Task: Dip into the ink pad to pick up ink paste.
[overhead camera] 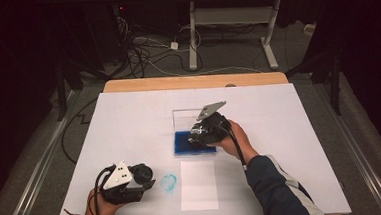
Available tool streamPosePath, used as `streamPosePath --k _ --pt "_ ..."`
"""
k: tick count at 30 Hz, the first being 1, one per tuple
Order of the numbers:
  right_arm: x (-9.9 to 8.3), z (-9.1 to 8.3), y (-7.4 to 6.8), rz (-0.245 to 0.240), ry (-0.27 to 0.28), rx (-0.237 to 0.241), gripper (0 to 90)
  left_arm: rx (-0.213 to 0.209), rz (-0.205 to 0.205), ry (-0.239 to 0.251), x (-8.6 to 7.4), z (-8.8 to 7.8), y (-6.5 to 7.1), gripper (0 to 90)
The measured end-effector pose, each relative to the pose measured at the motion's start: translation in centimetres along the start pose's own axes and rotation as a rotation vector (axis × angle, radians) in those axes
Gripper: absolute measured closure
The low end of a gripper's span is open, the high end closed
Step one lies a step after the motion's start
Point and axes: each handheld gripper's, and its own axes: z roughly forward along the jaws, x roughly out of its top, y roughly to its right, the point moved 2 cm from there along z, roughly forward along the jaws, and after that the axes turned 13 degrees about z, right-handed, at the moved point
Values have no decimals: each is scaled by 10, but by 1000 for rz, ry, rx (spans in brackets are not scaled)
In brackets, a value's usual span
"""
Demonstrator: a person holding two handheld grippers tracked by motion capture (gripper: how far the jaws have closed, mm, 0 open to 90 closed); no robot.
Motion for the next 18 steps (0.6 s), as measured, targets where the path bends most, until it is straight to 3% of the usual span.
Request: streamPosePath --k 18 --pt "-5 5 2 24 -18 0 567 -4 6 -4 1 1 1 358"
